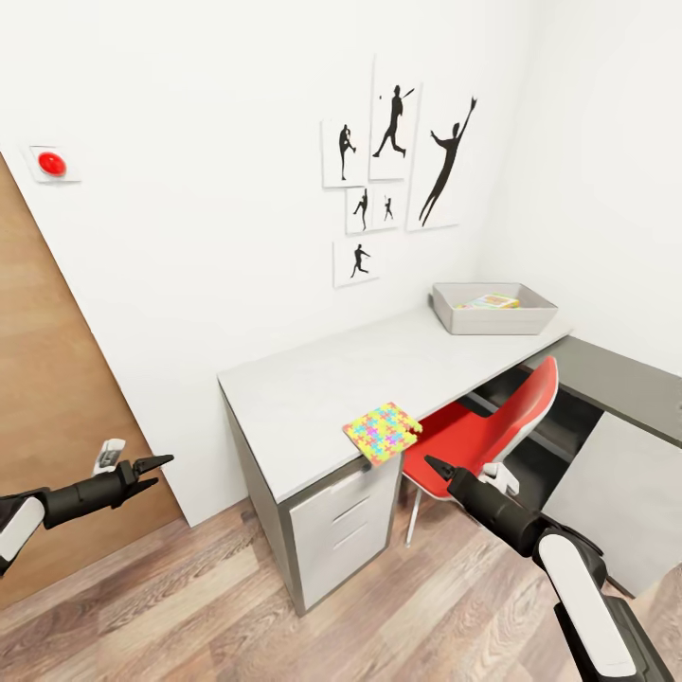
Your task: Put all the toys in the child's room - the three board games (two on the bed and one on the table), the two jigsaw puzzles on the table, and the tennis ball on the table - inside the toy box on the table in the child's room.
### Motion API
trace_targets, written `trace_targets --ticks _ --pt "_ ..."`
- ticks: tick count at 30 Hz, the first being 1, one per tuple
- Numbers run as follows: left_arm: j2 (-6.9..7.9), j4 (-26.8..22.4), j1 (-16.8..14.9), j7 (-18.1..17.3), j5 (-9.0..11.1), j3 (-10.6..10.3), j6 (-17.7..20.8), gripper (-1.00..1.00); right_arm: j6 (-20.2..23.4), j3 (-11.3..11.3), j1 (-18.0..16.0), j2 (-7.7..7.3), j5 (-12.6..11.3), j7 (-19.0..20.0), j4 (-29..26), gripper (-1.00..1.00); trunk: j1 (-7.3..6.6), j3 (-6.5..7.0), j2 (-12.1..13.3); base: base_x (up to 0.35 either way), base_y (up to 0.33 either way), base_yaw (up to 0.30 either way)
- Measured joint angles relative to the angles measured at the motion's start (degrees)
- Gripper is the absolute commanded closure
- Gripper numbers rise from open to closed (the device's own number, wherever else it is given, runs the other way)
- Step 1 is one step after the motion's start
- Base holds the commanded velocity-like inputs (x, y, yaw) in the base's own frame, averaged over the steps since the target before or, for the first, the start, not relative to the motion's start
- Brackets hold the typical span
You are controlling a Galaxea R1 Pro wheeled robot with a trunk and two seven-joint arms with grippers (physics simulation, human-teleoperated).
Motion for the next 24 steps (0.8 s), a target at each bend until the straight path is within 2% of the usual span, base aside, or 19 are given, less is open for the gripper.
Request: trace_targets --ticks 6,16,24 --pt "-0.01 0.0 0.0 0.0 0.01 0.0 0.0 -1.0 -0.01 0.02 0.0 0.03 0.0 0.0 -0.06 -1.0 0.0 0.0 0.0 -0.003 -0.188 0.0" --pt "-0.08 0.04 0.0 0.0 0.07 0.06 -0.01 -1.0 -0.01 0.1 0.0 0.17 0.0 0.0 -0.06 -1.0 0.0 0.0 0.0 0.0 -0.039 0.008" --pt "-0.21 0.08 0.02 0.19 0.1 0.09 -0.12 -1.0 -0.01 0.54 -0.01 0.18 0.0 0.0 -0.04 -1.0 0.0 0.0 0.0 0.0 -0.048 0.183"
